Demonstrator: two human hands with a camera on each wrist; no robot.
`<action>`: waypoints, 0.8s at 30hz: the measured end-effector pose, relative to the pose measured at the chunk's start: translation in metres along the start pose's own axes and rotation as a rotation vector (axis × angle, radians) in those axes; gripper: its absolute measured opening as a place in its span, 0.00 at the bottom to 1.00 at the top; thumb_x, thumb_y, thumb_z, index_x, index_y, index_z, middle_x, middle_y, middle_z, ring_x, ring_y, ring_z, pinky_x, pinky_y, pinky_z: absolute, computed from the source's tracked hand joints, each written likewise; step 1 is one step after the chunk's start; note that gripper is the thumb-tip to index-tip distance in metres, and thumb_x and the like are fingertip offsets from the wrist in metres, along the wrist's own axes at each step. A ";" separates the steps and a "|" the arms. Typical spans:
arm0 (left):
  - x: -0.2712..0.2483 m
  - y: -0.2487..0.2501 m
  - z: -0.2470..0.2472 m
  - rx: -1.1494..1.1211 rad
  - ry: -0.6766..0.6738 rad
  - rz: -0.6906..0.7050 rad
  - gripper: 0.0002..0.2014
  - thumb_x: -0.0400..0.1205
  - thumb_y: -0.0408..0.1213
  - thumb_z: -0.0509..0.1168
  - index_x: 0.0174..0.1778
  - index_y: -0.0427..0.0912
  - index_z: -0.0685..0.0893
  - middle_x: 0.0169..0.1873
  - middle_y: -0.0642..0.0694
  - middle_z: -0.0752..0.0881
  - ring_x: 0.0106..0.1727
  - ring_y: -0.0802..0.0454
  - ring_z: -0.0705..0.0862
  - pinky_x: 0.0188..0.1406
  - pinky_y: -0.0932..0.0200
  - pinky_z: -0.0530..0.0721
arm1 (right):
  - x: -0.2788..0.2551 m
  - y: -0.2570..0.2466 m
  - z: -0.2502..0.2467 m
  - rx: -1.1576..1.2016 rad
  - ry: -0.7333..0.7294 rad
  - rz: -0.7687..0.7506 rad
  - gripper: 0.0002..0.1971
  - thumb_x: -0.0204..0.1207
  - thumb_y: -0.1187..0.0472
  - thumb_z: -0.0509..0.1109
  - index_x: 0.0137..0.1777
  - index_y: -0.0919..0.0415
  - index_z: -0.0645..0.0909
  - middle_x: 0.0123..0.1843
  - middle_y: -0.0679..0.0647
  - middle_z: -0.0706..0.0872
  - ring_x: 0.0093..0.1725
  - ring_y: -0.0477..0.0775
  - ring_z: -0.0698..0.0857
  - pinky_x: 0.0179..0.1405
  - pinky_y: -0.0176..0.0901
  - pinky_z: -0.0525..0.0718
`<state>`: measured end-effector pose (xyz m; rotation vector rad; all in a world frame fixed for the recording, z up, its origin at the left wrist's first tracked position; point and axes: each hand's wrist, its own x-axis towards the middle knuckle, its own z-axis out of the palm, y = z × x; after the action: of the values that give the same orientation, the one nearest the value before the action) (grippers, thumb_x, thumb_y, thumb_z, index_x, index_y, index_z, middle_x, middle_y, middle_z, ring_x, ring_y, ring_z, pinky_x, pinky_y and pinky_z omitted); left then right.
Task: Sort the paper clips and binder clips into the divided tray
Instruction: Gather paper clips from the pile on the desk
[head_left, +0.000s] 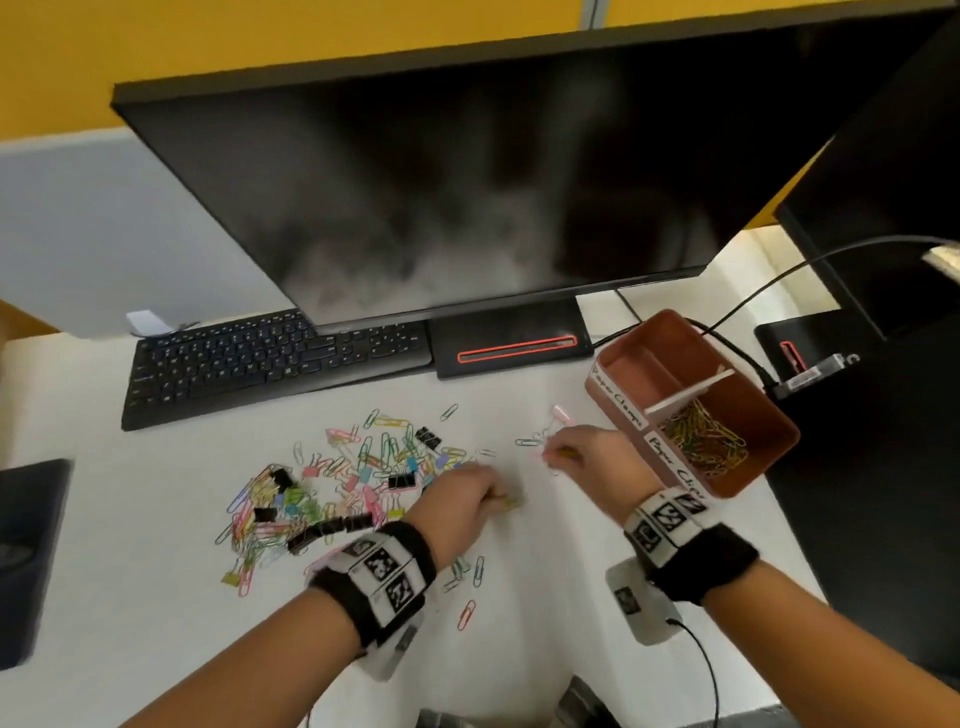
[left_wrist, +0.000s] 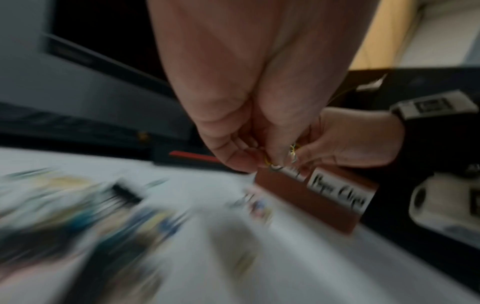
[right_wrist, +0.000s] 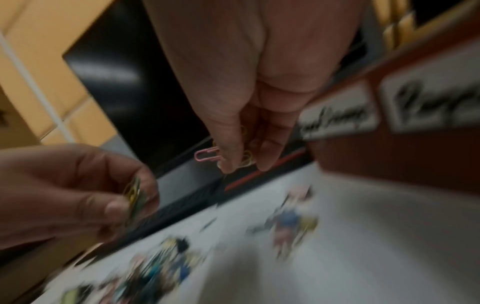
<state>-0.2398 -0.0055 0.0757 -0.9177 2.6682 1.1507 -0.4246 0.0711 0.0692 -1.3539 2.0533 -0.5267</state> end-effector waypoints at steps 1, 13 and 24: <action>0.015 0.022 -0.008 -0.045 0.022 0.068 0.06 0.81 0.34 0.63 0.47 0.35 0.82 0.43 0.43 0.82 0.43 0.55 0.73 0.39 0.70 0.66 | -0.006 0.006 -0.020 0.000 0.081 0.014 0.04 0.74 0.63 0.72 0.45 0.62 0.87 0.46 0.56 0.91 0.46 0.54 0.86 0.51 0.40 0.79; 0.138 0.134 0.025 -0.336 0.022 0.071 0.17 0.75 0.33 0.71 0.61 0.43 0.83 0.59 0.47 0.85 0.59 0.53 0.83 0.59 0.64 0.77 | -0.042 0.093 -0.098 -0.165 0.388 0.257 0.11 0.76 0.63 0.67 0.58 0.61 0.82 0.59 0.61 0.83 0.59 0.61 0.82 0.63 0.49 0.78; -0.023 -0.038 0.018 -0.021 0.147 -0.269 0.06 0.76 0.40 0.70 0.42 0.51 0.78 0.39 0.54 0.81 0.40 0.59 0.80 0.41 0.61 0.77 | -0.033 0.035 0.036 -0.229 -0.287 -0.273 0.17 0.77 0.61 0.66 0.66 0.55 0.78 0.69 0.55 0.78 0.68 0.58 0.76 0.69 0.49 0.73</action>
<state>-0.2020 -0.0023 0.0463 -1.3641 2.5389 1.0894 -0.4144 0.1153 0.0301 -1.7490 1.7455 -0.1956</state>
